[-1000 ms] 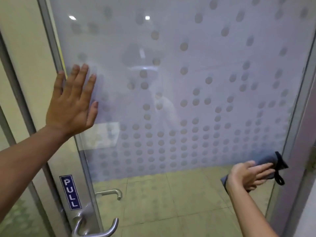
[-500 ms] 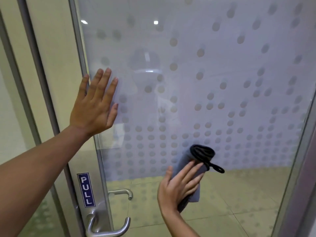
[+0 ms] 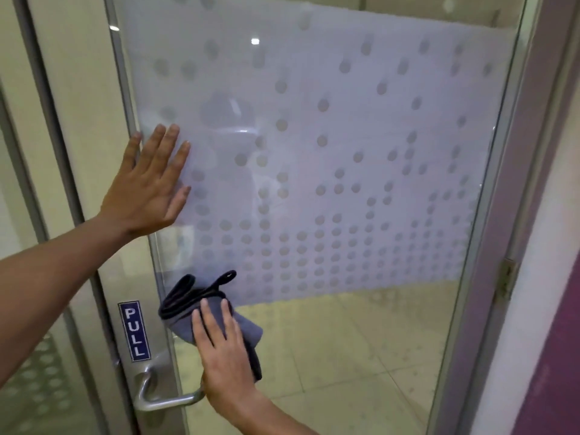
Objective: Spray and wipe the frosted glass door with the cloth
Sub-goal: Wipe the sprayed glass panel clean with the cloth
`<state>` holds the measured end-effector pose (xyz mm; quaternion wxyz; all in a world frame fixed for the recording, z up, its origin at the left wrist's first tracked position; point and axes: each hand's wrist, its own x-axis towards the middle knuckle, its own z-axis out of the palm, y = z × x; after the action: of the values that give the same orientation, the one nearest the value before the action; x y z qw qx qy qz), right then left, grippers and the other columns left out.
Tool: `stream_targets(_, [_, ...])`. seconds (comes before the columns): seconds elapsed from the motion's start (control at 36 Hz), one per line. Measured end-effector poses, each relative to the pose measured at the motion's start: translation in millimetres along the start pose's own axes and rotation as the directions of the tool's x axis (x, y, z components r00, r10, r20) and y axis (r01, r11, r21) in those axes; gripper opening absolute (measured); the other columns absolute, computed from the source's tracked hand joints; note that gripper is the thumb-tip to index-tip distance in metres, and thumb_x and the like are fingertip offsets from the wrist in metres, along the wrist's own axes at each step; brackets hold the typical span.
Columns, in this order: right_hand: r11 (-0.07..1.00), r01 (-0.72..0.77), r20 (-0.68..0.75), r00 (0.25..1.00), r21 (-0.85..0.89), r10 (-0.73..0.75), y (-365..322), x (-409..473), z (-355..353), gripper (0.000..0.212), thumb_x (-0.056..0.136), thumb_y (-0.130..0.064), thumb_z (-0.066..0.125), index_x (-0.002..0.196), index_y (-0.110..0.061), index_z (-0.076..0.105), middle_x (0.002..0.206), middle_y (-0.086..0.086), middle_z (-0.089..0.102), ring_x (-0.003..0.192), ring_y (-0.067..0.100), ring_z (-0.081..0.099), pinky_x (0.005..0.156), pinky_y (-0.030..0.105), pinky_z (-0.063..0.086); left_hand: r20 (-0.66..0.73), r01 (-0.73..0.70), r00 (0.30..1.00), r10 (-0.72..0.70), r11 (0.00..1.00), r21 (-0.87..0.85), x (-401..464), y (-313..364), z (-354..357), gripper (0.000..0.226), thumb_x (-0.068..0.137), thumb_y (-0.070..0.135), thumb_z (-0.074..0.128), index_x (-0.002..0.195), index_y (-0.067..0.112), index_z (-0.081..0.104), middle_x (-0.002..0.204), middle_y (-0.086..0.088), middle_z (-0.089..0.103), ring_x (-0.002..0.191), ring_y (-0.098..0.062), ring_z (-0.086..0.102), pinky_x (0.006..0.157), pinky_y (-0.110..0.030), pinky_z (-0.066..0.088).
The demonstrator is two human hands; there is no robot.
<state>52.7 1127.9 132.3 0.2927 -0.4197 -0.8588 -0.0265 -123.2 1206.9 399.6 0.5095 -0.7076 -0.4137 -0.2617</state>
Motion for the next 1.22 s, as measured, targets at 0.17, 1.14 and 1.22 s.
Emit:
stream_targets(0.17, [0.76, -0.156, 0.025, 0.983, 0.631, 0.182, -29, -8, -20, 0.091, 0.088, 0.011, 0.036, 0.162, -0.029, 0.002, 0.169, -0.021, -0.004, 0.156, 0.002, -0.004, 0.127, 0.024, 0.007, 0.253, 0.055, 0.967, -0.026, 0.993, -0.108, -1, -2, -29, 0.089, 0.096, 0.055, 0.025, 0.167, 0.002, 0.016, 0.177, -0.021, 0.003, 0.157, -0.012, -0.037, 0.128, -0.033, -0.027])
stream_targets(1.14, [-0.692, -0.474, 0.622, 0.781, 0.545, -0.046, -65, -193, -52, 0.046, 0.085, 0.003, 0.059, 0.128, -0.009, 0.069, 0.13, 0.028, 0.066, 0.109, 0.043, 0.069, 0.09, 0.05, 0.058, 0.879, 0.771, -0.202, -0.432, -0.623, -0.13, -299, 267, -236, 0.02, 0.106, 0.021, 0.061, 0.11, 0.011, 0.077, 0.094, 0.0, 0.076, 0.076, -0.012, 0.067, 0.065, -0.025, 0.047])
stream_targets(1.22, [-0.678, -0.506, 0.618, 0.78, 0.533, -0.098, -78, -203, -53, 0.043, 0.084, 0.002, 0.058, 0.123, -0.011, 0.072, 0.129, 0.027, 0.067, 0.11, 0.042, 0.07, 0.088, 0.048, 0.059, 0.872, 0.762, -0.213, -0.441, -0.634, -0.134, -298, 269, -255, 0.027, 0.105, 0.029, 0.061, 0.113, 0.008, 0.077, 0.094, -0.001, 0.076, 0.076, -0.012, 0.066, 0.063, -0.022, 0.048])
